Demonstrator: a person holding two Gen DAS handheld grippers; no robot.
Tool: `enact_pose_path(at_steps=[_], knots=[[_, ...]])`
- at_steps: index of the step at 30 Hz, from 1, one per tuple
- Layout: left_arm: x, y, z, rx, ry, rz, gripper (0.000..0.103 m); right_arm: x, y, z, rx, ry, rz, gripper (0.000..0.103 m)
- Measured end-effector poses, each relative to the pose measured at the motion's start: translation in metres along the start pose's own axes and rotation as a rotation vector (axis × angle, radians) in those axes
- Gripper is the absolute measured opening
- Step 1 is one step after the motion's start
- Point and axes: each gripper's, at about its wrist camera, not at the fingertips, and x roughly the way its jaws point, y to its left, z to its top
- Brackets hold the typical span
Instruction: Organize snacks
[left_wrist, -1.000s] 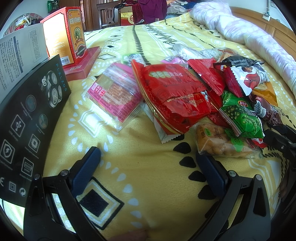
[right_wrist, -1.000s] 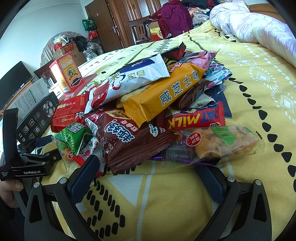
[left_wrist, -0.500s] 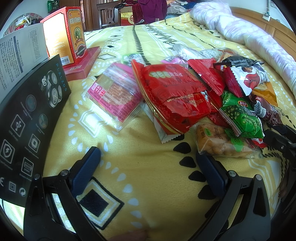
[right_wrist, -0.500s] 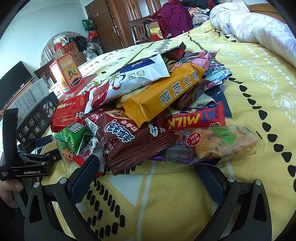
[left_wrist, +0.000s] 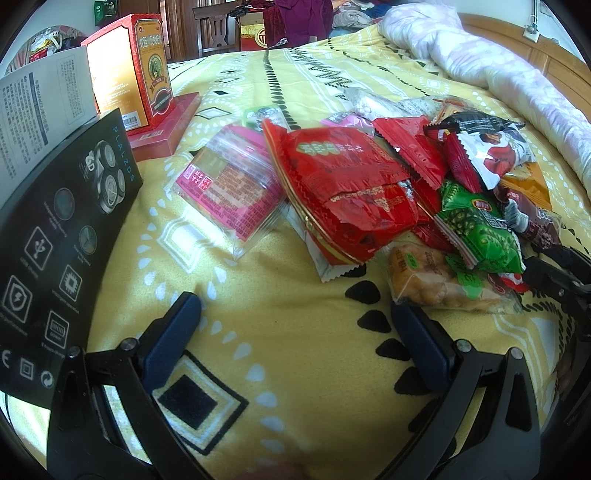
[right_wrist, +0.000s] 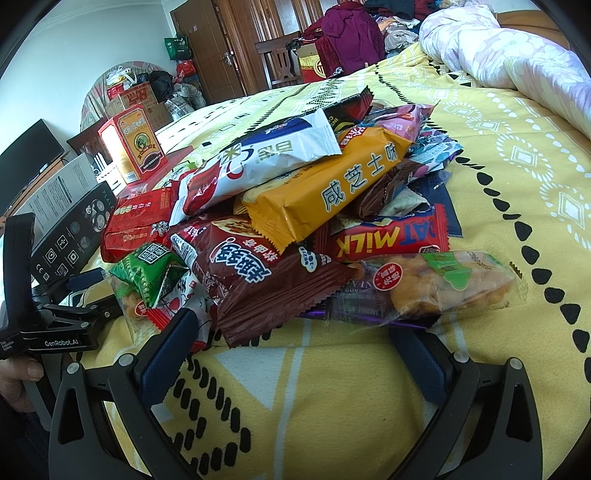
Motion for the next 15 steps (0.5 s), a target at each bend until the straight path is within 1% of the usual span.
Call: enact_pose_path(at_steps=[2,4,6,8,9,12,13,15], knots=[[-0.007,0.003,-0.004,0.008,0.0,-0.024,0.103,-0.001,0.004,-0.001,-0.005,-0.001,-0.009,0.103],[-0.015,0.007,-0.007,0.015,0.016,-0.052,0.103,0.002,0.01,0.002,-0.017,-0.001,-0.025,0.103],[-0.027,0.009,-0.005,-0.011,0.029,-0.1,0.102,0.003,0.012,0.0,-0.019,0.002,-0.029,0.103],[-0.041,0.013,0.002,-0.053,0.005,-0.143,0.102,0.001,0.006,0.001,-0.017,0.004,-0.03,0.103],[-0.048,0.013,0.005,-0.079,-0.012,-0.15,0.102,0.001,0.006,0.001,-0.019,0.006,-0.033,0.103],[-0.053,0.018,0.029,-0.157,-0.052,-0.151,0.102,0.002,0.005,0.001,-0.023,0.009,-0.038,0.103],[-0.05,0.014,0.038,-0.141,-0.051,-0.127,0.102,0.002,0.005,0.001,-0.023,0.009,-0.04,0.103],[-0.039,0.0,0.05,-0.053,-0.056,-0.064,0.102,0.001,0.005,0.001,-0.026,0.012,-0.044,0.103]])
